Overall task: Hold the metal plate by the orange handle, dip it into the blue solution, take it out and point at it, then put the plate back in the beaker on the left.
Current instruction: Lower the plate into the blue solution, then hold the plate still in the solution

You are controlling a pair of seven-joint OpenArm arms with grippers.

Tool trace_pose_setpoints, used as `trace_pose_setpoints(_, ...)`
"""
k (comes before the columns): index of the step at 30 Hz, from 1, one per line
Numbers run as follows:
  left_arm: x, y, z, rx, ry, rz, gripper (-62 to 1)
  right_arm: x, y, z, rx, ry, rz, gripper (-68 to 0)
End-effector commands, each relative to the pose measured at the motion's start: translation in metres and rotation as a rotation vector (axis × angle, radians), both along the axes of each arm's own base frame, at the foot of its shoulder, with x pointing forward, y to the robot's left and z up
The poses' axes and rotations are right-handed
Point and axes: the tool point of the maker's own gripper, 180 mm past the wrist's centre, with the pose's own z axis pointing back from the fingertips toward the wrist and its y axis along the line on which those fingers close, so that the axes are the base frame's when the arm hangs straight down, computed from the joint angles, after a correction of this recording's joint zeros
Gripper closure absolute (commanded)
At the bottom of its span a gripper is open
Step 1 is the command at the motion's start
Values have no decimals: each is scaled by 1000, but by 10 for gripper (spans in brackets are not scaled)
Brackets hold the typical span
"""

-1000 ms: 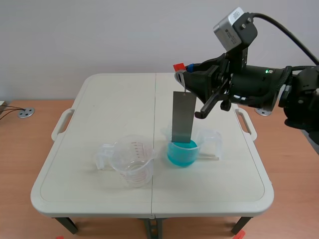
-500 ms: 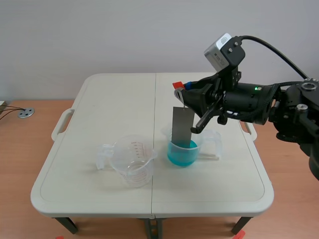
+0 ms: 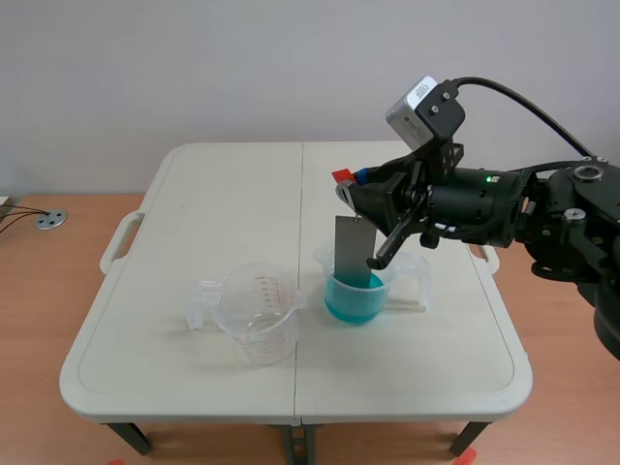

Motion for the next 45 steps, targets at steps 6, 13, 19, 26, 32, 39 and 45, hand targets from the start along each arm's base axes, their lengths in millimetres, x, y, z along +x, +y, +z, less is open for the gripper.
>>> trace_pose_setpoints(6, -2, -4, 2, -13, -2, 2, -15, 2, 3, 5, -19, -31, 20, -11)
trace_pose_setpoints(13, -2, -4, 2, -13, -2, 2, -15, 2, 3, 4, -25, -32, 21, -11)
trace_pose_setpoints(19, -2, -4, 2, -13, -2, 2, -15, 2, 3, 4, -25, -32, 21, -11)
trace_pose_setpoints(26, -2, -4, 2, -13, -2, 2, -15, 2, 3, 4, -25, -32, 21, -11)
trace_pose_setpoints(32, -2, -4, 2, -13, -2, 2, -15, 2, 3, 4, -25, -32, 21, -11)
trace_pose_setpoints(39, -2, -4, 2, -13, -3, 2, -15, 2, 3, 4, -25, -32, 21, -11)
trace_pose_setpoints(45, -2, -4, 2, -13, -3, 2, -15, 2, 3, 4, -24, -32, 21, -11)
